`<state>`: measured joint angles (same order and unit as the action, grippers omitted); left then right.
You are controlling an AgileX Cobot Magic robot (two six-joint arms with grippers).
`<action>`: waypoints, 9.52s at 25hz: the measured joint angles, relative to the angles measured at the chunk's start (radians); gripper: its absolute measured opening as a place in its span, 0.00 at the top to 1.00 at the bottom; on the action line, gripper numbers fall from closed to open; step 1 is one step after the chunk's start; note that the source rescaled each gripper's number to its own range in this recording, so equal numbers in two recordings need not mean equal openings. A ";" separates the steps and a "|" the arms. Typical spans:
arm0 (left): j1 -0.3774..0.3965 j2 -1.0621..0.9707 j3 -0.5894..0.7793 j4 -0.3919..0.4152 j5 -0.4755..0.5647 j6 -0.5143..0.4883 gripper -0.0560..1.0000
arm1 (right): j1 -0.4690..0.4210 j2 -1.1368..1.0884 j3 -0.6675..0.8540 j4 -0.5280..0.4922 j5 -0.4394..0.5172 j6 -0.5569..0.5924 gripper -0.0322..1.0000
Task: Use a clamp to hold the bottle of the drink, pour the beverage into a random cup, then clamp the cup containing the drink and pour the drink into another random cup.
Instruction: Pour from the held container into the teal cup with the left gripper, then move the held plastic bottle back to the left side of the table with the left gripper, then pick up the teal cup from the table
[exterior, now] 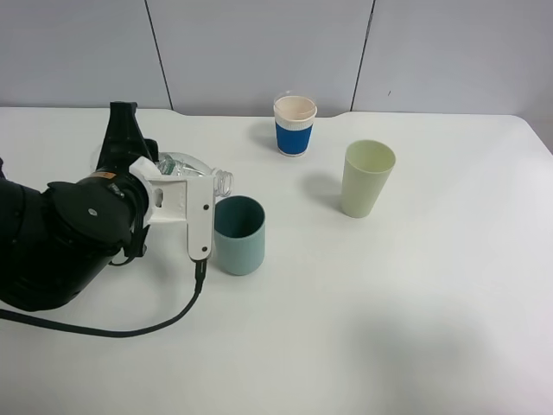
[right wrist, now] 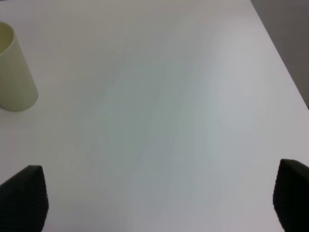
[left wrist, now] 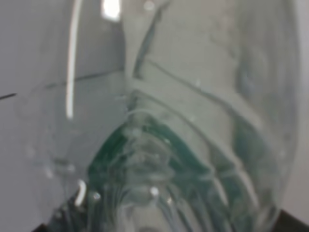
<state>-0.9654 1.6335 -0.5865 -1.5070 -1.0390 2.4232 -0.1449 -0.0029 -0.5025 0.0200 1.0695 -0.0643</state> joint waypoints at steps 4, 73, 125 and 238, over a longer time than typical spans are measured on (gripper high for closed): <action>0.000 0.000 0.000 0.019 -0.005 0.035 0.94 | 0.000 0.000 0.000 0.000 0.000 0.000 0.22; 0.012 0.001 0.000 0.187 -0.166 0.215 0.94 | 0.000 0.000 0.000 0.000 0.000 0.000 0.22; 0.012 0.001 0.000 0.534 -0.176 0.347 0.94 | 0.000 0.000 0.000 0.000 0.000 0.000 0.22; 0.893 0.346 0.128 1.641 -0.121 -2.549 0.01 | 0.000 0.000 0.000 0.000 0.000 0.000 0.22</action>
<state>-0.0726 1.9792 -0.4588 0.1336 -1.1602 -0.1260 -0.1449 -0.0029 -0.5025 0.0200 1.0695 -0.0643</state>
